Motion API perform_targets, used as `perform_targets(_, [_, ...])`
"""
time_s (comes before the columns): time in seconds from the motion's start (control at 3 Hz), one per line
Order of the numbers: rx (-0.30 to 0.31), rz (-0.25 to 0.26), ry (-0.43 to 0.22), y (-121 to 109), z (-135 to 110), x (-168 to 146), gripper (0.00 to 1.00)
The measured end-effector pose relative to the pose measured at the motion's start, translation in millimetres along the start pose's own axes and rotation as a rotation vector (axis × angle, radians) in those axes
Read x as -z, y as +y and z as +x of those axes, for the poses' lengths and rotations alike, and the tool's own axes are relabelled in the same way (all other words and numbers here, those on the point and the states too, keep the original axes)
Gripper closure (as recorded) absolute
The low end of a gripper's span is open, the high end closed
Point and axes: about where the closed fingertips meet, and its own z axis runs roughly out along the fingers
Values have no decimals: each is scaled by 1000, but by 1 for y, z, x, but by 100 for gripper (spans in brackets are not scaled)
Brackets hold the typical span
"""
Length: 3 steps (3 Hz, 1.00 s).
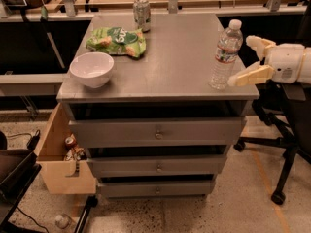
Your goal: Move water bottle near 7up can
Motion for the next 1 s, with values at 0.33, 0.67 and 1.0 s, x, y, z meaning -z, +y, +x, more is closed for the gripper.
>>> perform_targets(0.33, [-22, 7, -33, -10, 10, -10, 19])
perform_targets(0.67, [-54, 11, -81, -17, 10, -21, 42])
perform_targets(1.0, [-55, 6, -84, -16, 9, -24, 65])
